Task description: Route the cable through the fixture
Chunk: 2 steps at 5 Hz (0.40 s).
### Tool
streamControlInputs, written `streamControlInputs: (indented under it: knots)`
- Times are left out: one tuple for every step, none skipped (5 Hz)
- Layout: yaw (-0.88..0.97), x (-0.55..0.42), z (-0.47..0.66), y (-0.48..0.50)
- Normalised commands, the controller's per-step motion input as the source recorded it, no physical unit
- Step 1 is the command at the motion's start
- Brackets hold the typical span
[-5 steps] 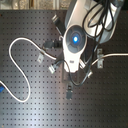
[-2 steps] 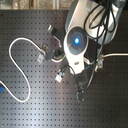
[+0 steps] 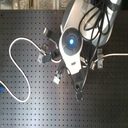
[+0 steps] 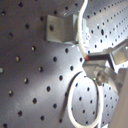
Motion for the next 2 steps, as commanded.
streamControlInputs:
  knots:
    - [-0.31, -0.006, 0.09, 0.214]
    - [-0.19, -0.002, 0.23, 0.004]
